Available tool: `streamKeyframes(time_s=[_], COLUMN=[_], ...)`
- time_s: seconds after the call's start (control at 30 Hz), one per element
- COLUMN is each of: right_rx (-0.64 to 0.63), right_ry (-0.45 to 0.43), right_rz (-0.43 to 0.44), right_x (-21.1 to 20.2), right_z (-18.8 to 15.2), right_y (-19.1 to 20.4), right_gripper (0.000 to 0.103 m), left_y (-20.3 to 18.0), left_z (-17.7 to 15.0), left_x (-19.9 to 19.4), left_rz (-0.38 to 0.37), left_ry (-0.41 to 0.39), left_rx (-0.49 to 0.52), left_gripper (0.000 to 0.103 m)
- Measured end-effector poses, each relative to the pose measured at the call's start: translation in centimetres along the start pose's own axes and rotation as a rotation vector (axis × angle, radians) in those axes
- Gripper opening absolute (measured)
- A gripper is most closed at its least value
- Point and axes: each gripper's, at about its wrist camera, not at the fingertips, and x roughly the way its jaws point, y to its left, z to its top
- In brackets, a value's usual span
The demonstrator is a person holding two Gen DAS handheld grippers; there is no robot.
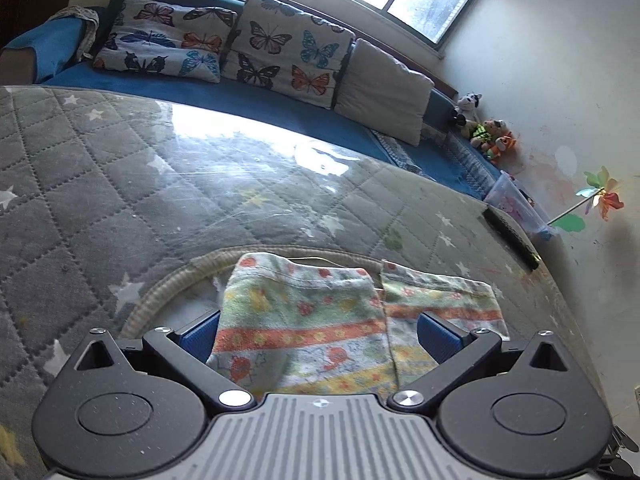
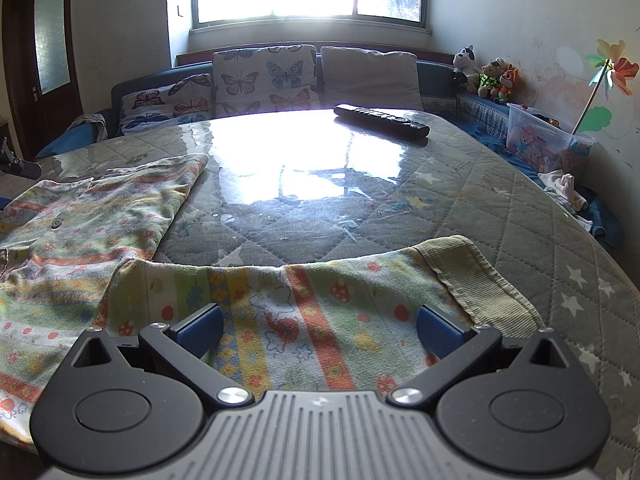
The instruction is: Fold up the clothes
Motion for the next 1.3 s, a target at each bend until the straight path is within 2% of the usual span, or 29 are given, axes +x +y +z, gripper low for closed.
streamKeyframes(time_s=[0.1, 0.23, 0.33, 0.57, 0.67, 0.77, 0.9, 1.1, 1.3], right_rx=[0.000, 0.000, 0.000, 0.000, 0.000, 0.000, 0.000, 0.000, 0.000], right_ry=[0.000, 0.000, 0.000, 0.000, 0.000, 0.000, 0.000, 0.000, 0.000], right_rz=[0.000, 0.000, 0.000, 0.000, 0.000, 0.000, 0.000, 0.000, 0.000], right_x=[0.0, 0.0, 0.0, 0.0, 0.0, 0.0, 0.0, 0.0, 0.0], right_z=[0.0, 0.0, 0.0, 0.0, 0.0, 0.0, 0.0, 0.0, 0.0], right_y=[0.0, 0.0, 0.0, 0.0, 0.0, 0.0, 0.0, 0.0, 0.0], right_gripper=[0.103, 0.103, 0.103, 0.103, 0.103, 0.103, 0.103, 0.103, 0.103], left_y=[-0.9, -2.4, -2.9, -4.4, -5.4, -6.1, -5.2, -2.7, -2.4], left_z=[-0.6, -1.7, -1.9, -3.6, -3.9, -3.7, -2.5, -1.4, -2.1], left_x=[-0.2, -0.4, -0.9, 0.3, -0.6, -2.0, -2.8, -1.2, -0.2], left_rz=[-0.045, -0.057, -0.088, -0.110, -0.136, -0.117, -0.028, 0.077, 0.058], left_ry=[0.006, 0.022, 0.016, 0.090, 0.073, 0.019, -0.072, -0.066, -0.022], left_rx=[0.030, 0.106, 0.127, 0.209, 0.259, 0.310, 0.275, 0.141, 0.123], left_gripper=[0.103, 0.103, 0.103, 0.103, 0.103, 0.103, 0.103, 0.102, 0.102])
